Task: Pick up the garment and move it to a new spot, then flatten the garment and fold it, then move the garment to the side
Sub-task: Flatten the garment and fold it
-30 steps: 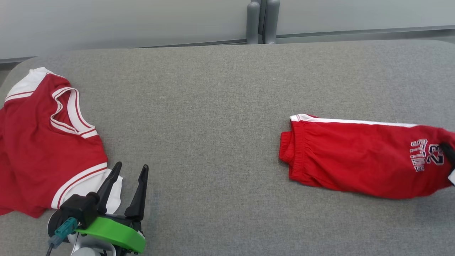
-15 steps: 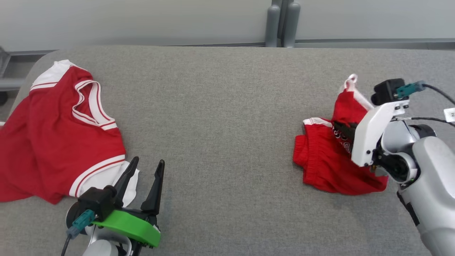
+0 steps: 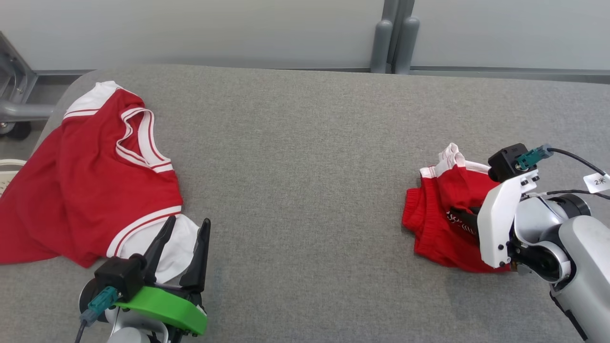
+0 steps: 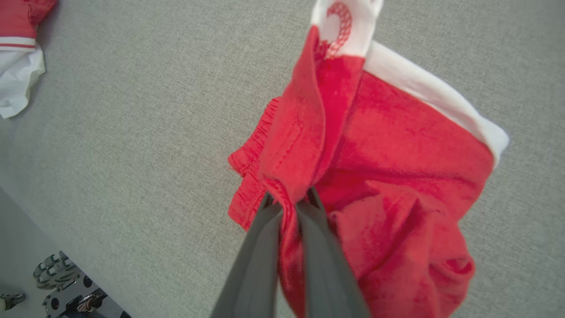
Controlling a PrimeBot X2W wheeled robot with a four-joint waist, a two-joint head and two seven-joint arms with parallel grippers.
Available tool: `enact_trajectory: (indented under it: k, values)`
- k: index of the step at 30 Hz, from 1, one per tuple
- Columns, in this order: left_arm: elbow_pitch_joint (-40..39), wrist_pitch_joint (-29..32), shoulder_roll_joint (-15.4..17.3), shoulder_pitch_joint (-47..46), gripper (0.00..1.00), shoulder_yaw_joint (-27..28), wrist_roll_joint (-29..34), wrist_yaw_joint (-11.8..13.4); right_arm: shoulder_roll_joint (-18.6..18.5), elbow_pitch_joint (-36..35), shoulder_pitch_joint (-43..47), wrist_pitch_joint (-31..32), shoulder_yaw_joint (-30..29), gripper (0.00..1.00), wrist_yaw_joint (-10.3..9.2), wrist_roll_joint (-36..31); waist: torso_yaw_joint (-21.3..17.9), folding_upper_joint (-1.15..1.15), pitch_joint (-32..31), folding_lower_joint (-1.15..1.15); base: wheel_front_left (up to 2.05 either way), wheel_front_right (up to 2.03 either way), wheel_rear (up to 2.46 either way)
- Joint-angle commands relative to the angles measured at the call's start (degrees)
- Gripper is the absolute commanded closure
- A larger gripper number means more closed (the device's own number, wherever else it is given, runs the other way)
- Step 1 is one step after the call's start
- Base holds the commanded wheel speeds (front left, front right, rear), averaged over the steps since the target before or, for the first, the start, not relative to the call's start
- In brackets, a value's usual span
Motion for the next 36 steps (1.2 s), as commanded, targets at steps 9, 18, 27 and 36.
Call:
enact_trajectory:
  k: [9,18,27,36]
  values:
    - [-0.2,-0.2,0.3,1.2,0.0,1.1,-0.1,-0.2,-0.2,-7.4,1.6,1.8,2.6,0.0,0.02,1.8,-3.2,0.69,0.9,0.0,0.0,0.0,0.0]
    - [-0.8,-0.2,0.7,0.9,0.0,2.1,0.0,-0.2,0.1,-16.4,4.1,0.8,-1.2,0.0,0.01,6.8,-4.8,0.69,1.5,0.0,0.0,0.0,0.0]
    - [-1.8,-0.2,0.3,0.4,0.0,2.0,0.3,-0.2,0.6,-8.7,10.0,1.1,-22.7,0.0,0.02,4.9,-5.1,0.69,3.5,0.0,0.0,0.0,0.0]
    - [-1.9,-0.2,0.4,-1.4,0.0,1.1,0.2,-0.2,5.9,1.8,6.3,-1.6,-29.4,0.0,0.02,4.3,-4.5,0.69,6.4,0.0,0.0,0.0,0.0]
